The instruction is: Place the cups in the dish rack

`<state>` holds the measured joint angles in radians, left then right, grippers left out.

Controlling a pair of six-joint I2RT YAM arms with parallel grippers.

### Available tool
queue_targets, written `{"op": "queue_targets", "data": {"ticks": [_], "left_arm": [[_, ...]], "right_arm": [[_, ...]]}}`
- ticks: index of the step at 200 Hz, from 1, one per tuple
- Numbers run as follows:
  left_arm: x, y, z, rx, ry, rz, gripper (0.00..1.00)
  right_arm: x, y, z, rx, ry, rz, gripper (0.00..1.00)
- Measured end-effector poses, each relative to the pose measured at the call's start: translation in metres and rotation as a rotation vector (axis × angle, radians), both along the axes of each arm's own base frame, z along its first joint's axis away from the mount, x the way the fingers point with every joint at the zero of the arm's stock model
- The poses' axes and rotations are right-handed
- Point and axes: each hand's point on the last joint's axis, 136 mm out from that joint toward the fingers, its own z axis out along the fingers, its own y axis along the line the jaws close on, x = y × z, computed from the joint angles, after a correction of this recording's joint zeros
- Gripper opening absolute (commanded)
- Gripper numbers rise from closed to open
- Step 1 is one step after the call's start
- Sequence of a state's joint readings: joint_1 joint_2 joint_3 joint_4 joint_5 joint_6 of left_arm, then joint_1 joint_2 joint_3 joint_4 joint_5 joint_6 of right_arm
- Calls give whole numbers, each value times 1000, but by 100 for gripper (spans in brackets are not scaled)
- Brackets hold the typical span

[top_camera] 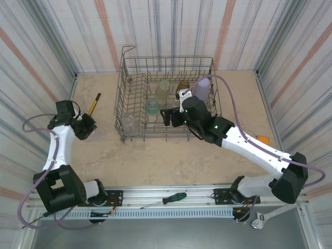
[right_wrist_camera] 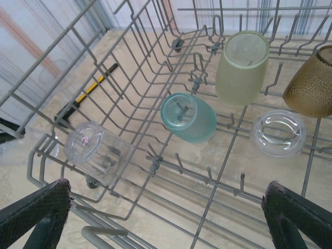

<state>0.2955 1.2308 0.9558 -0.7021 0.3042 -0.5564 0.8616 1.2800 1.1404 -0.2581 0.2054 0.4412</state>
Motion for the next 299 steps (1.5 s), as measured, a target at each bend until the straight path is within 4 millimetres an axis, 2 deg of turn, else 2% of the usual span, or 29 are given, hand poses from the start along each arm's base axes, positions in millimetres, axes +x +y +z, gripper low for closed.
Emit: {"op": "queue_targets", "data": {"ticks": [49,89,163,241,299], "left_arm": [[16,5,31,41,-87,-26,0],[32,5,58,26,-177,-44,0],[73,0,101,-73,-354,-60,0],[117,-8,124,-202,-471,-118,0],[142,-18,165,-280,-661,-203,0]], "right_arm": [[0,2,-4,-1,16,5,99],[2,8,-20,-29,60,5,99],[11,24,-32,-58,87,15,99],[17,31,-49,-99,133,16,99],[22,38,-59,-105,176,16,99]]}}
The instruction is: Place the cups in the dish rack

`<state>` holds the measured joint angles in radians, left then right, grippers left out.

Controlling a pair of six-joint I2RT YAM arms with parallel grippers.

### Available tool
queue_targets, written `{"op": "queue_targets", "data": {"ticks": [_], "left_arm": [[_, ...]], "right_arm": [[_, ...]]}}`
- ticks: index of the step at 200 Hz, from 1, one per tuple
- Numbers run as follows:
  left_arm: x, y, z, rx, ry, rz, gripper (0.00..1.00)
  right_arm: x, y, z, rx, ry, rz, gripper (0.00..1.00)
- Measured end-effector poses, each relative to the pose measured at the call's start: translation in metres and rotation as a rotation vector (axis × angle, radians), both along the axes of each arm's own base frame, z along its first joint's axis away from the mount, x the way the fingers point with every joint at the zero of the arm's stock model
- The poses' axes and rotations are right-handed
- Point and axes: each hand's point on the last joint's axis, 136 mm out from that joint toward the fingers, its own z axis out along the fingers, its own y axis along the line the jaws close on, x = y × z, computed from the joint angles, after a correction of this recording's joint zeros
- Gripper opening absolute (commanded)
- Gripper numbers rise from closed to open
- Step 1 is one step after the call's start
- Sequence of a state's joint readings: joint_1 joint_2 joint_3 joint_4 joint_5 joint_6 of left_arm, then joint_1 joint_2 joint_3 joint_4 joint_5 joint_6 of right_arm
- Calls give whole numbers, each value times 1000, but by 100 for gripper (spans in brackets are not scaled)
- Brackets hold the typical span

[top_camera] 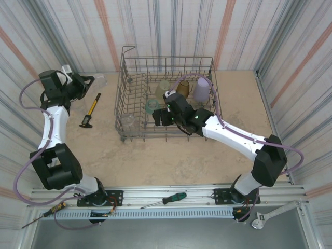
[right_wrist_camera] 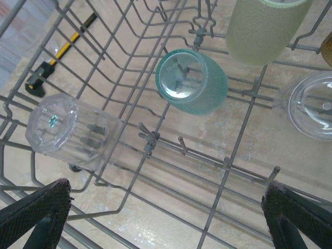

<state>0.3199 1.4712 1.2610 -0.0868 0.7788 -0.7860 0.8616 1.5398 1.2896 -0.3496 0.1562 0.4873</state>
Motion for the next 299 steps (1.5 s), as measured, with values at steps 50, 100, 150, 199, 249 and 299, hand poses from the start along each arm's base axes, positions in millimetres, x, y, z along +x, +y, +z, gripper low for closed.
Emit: {"op": "queue_targets", "data": {"ticks": [50,100,150,199,249,299], "left_arm": [[5,-10,27,-43,-140,-73,0],[7,-30,36,-67,-205,-160,0],[2,-82,40,-82,-237,-286,0],[-4,-114,45,-84,-293,-415,0],[4,-119,34,-140,-292,-466,0],[-7,-137,39,-128,-310,-516,0]], "right_arm": [[2,3,-2,36,35,2,99],[12,4,2,131,78,-7,99],[32,-10,-3,252,133,-62,99],[48,-5,19,421,125,-70,99],[63,-6,48,576,108,-53,99],[71,2,52,657,122,-30,99]]}}
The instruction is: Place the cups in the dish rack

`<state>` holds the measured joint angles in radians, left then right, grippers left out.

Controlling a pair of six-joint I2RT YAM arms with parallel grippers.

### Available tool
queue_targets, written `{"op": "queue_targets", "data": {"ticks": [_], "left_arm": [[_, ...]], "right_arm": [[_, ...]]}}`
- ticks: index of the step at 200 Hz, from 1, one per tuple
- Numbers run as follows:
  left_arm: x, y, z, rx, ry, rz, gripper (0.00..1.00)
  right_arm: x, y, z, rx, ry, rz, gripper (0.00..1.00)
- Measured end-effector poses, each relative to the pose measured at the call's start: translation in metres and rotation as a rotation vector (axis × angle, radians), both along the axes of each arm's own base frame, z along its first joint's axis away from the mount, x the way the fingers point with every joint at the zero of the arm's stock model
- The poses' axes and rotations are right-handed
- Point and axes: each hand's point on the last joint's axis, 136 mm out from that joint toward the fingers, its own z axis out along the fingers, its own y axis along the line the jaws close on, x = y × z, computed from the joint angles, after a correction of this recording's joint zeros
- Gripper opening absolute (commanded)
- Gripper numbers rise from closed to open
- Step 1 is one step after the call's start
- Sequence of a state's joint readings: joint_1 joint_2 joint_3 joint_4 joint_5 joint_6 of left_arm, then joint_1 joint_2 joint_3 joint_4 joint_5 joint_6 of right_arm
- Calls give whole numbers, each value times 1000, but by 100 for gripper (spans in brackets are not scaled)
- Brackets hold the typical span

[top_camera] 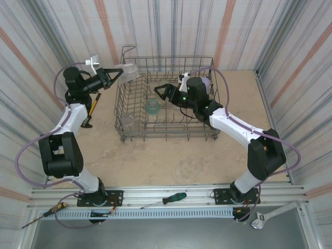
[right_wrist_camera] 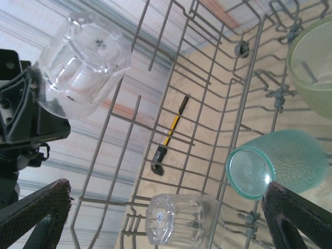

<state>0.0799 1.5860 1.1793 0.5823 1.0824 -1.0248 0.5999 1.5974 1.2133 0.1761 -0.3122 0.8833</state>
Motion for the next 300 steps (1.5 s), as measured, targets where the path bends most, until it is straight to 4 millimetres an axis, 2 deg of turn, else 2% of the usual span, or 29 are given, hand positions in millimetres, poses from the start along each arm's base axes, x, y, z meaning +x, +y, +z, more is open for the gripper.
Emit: {"op": "queue_targets", "data": {"ticks": [28,92,120,170,231,256,300], "left_arm": [[-12,-20,6,14,-31,-53,0],[-25,-46,6,29,-57,-138,0],[-27,-50,6,33,-63,-153,0],[-34,-63,6,33,-66,-190,0],[-35,-67,5,34,-67,-200,0],[-37,-71,5,33,-64,-210,0],[-35,-75,0,28,-44,-222,0]], "right_arm": [[3,5,1,44,12,13,99],[12,3,32,171,-36,17,99],[14,6,37,215,-35,27,99],[22,16,27,251,22,50,99],[31,25,34,359,49,75,99],[34,25,32,373,63,82,99],[39,27,41,398,45,89,98]]}}
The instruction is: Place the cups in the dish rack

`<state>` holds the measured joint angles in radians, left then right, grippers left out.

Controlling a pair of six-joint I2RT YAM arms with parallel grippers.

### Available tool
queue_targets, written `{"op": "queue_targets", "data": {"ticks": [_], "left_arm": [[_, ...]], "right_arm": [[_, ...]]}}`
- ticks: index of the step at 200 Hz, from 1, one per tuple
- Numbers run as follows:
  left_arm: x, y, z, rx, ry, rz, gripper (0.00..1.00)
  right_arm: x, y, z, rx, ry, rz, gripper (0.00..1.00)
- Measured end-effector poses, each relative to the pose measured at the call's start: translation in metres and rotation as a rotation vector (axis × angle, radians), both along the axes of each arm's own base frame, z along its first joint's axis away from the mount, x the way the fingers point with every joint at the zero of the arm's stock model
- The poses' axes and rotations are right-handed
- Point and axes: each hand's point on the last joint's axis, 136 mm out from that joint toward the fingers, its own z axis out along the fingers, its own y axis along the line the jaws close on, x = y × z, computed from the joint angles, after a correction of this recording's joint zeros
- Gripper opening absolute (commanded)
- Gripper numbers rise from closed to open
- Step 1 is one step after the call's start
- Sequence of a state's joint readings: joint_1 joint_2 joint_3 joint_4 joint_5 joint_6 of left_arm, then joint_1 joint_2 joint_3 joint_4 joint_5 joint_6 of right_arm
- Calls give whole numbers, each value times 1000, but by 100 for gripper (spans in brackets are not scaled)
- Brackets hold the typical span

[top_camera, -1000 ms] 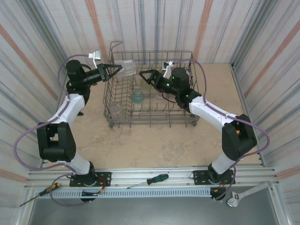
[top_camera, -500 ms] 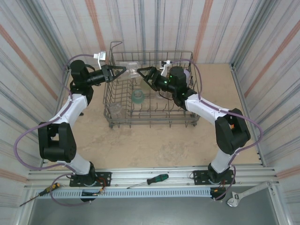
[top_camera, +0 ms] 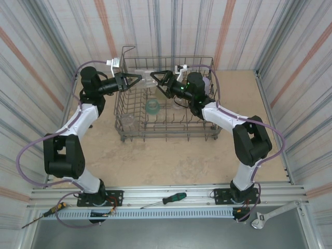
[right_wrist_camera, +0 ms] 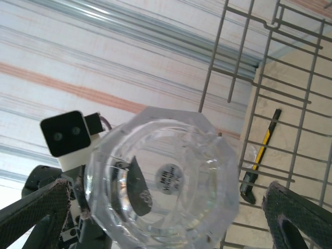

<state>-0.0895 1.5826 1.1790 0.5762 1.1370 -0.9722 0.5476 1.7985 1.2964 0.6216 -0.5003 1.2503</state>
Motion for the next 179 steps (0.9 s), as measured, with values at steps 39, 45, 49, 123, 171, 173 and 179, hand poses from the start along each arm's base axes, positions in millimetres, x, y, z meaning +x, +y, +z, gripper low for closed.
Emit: {"op": "queue_targets", "data": {"ticks": [39,45,49,123,171,173,179], "left_arm": [[2,0,-4,-12,27,-1,0],[3,0,-4,-15,30,-2,0],[3,0,-4,-17,31,-2,0],[4,0,-3,-33,46,-5,0],[4,0,-2,-34,42,-4,0],[4,0,-2,-35,41,-4,0],[4,0,-2,-34,40,-4,0]], "right_arm": [[5,4,0,12,-6,3,91],[6,4,-1,13,-7,3,91],[6,4,-1,15,-7,3,91],[11,7,0,38,-19,4,84],[14,9,1,49,-28,4,77],[14,9,1,50,-28,4,77],[14,9,2,50,-28,4,78]]}}
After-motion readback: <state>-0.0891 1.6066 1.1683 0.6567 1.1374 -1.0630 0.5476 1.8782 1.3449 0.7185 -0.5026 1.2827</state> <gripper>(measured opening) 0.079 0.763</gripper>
